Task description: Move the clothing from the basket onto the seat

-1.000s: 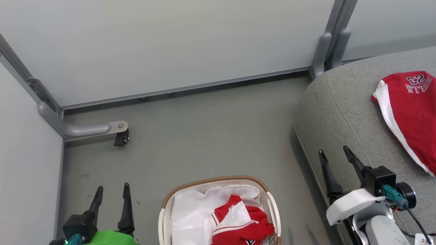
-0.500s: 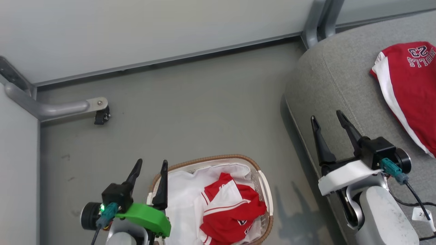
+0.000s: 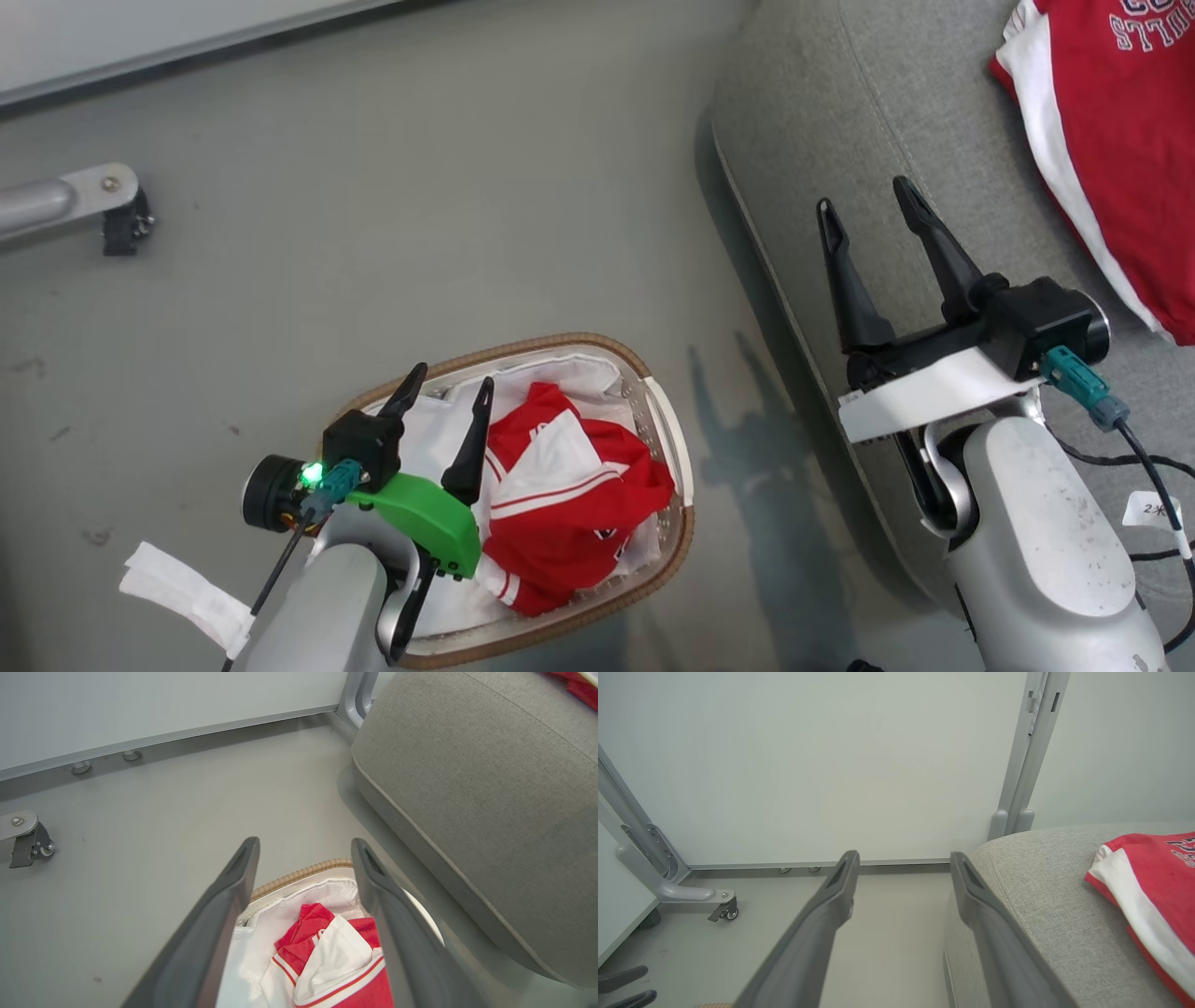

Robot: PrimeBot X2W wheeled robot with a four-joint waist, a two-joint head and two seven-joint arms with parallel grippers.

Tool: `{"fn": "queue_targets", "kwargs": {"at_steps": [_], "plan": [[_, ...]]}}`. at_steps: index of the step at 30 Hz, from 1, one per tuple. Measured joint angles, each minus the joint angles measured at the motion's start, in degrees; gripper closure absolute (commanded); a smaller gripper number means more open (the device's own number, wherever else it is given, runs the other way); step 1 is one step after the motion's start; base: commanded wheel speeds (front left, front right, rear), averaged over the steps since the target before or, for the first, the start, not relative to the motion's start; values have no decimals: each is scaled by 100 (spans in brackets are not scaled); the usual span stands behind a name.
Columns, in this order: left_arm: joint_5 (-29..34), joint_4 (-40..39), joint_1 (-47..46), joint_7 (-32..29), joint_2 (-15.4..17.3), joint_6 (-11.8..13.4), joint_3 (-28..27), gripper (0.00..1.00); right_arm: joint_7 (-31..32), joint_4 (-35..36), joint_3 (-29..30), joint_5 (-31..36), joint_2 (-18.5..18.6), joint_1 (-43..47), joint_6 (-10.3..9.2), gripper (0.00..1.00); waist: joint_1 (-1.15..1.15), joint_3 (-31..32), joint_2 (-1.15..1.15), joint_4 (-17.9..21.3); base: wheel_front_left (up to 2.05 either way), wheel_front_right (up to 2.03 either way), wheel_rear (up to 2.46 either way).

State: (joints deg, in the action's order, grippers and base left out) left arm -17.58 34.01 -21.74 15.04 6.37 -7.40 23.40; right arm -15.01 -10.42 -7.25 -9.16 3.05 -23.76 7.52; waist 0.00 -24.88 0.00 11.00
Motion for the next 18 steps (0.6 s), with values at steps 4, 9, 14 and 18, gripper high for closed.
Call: {"fn": "queue_targets", "kwargs": {"at_steps": [4,9,14,18], "plan": [[-101,256,-251,0,131,0,279,0,1,204,-83,-218,-5,-181,0,0,0,-367,0,205,0,0,0],[-279,564,-514,0,259,0,601,0,1,409,-165,-350,-5,-297,0,0,0,-771,0,437,0,0,0],[-471,913,-758,0,441,0,1178,0,1,474,-250,-512,-8,-375,0,0,0,-1139,0,667,0,0,0],[-724,1125,-923,0,545,0,1797,0,1,508,-246,-563,-8,-396,0,0,0,-1391,0,825,0,0,0]]}}
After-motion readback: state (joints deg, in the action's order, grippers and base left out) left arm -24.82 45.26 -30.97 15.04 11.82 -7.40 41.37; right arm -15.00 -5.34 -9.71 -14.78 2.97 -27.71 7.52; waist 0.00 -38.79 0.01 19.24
